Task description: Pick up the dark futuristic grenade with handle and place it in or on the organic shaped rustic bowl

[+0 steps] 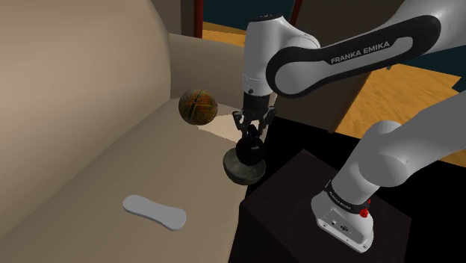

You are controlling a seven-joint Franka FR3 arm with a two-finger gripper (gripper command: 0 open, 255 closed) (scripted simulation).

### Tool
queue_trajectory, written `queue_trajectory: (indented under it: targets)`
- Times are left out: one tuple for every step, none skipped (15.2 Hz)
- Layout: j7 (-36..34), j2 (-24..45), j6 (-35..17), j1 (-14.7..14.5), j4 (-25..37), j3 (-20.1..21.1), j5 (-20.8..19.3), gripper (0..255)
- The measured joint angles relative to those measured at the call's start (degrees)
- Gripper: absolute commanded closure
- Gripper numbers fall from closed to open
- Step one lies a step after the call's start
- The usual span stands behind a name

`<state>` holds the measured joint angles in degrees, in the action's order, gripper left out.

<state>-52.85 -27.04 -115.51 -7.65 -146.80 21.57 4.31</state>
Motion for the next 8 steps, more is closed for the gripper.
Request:
queue_trajectory:
  targets:
    - [0.0, 0.0, 0.0, 0.0, 0.0, 0.0, 0.0, 0]
    - [0.0, 0.0, 0.0, 0.0, 0.0, 0.0, 0.0, 0]
    - [0.0, 0.0, 0.0, 0.0, 0.0, 0.0, 0.0, 0]
    - [0.0, 0.0, 0.0, 0.0, 0.0, 0.0, 0.0, 0]
    - [0.0, 0.0, 0.0, 0.0, 0.0, 0.0, 0.0, 0]
    - [0.0, 0.0, 0.0, 0.0, 0.0, 0.0, 0.0, 0]
    - [0.0, 0.0, 0.0, 0.0, 0.0, 0.0, 0.0, 0]
    - [0.0, -0.3, 0.9, -0.1, 0.7, -0.1, 0.1, 0]
